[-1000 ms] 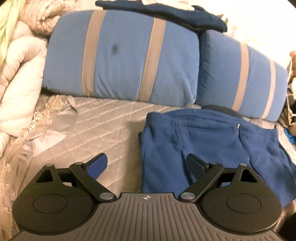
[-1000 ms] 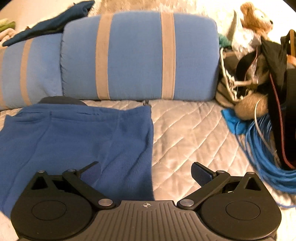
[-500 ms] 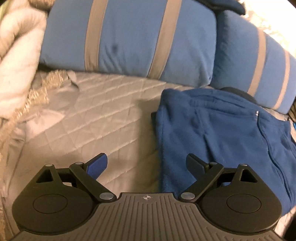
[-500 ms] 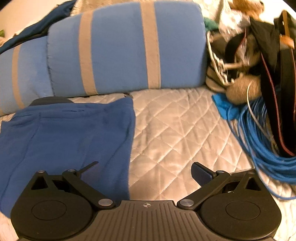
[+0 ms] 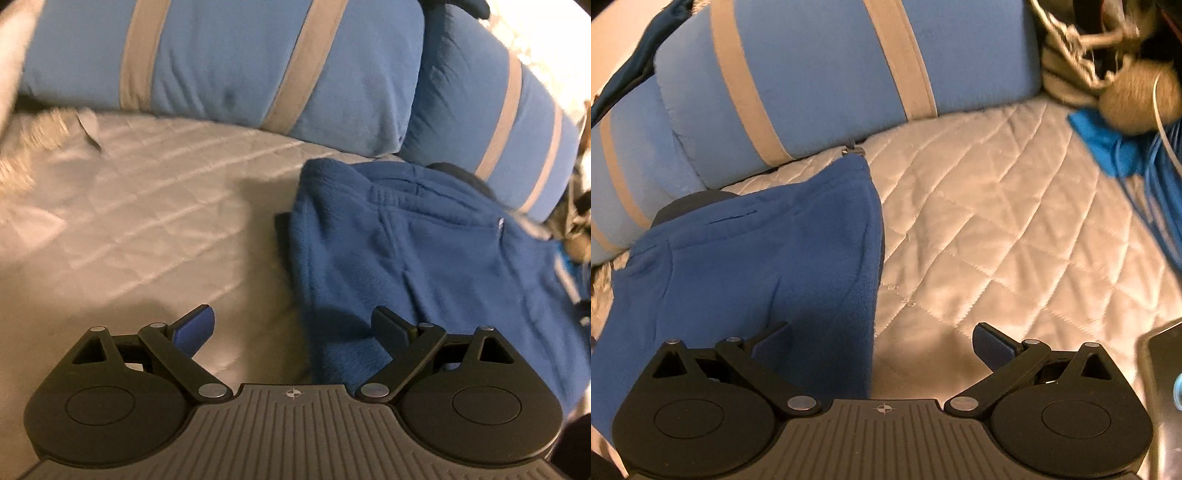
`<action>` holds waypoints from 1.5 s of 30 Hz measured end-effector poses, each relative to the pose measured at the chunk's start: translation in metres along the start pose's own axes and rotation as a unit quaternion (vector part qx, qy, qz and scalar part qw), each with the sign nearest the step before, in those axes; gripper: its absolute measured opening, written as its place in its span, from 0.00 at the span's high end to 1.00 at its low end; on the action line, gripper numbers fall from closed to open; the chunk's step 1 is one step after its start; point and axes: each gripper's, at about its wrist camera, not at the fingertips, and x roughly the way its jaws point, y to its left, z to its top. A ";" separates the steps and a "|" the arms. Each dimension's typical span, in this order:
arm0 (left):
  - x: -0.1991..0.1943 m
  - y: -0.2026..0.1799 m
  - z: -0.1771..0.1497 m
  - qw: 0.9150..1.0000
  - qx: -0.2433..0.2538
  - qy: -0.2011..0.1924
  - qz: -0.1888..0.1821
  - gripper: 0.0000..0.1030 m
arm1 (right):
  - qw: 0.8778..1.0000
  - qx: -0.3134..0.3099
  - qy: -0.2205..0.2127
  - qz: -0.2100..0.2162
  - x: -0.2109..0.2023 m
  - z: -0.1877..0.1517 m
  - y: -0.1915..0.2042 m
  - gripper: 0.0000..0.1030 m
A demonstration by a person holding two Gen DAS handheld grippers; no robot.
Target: Fold clothes
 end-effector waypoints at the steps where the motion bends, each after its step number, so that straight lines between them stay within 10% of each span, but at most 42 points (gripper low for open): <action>1: 0.004 0.004 0.001 1.000 -0.015 0.002 -0.017 0.10 | 1.000 0.007 0.001 0.015 0.002 0.000 -0.002 0.00; 9: 0.033 0.039 -0.007 0.980 -0.148 0.015 -0.135 0.11 | 0.986 0.095 0.015 0.139 0.025 0.002 -0.026 0.01; 27: 0.066 0.050 -0.006 0.923 -0.213 0.110 -0.299 0.12 | 0.954 0.136 0.071 0.257 0.045 0.006 -0.028 0.06; 31: 0.072 0.045 -0.005 0.923 -0.215 0.100 -0.304 0.12 | 0.953 0.141 0.065 0.259 0.056 0.012 -0.018 0.06; 35: 0.080 0.037 -0.010 0.924 -0.238 0.115 -0.276 0.55 | 0.953 0.149 0.069 0.256 0.072 0.012 -0.007 0.27; 45: 0.067 0.011 -0.005 0.948 -0.217 0.093 -0.212 0.67 | 0.970 0.136 0.075 0.185 0.071 0.006 0.023 0.68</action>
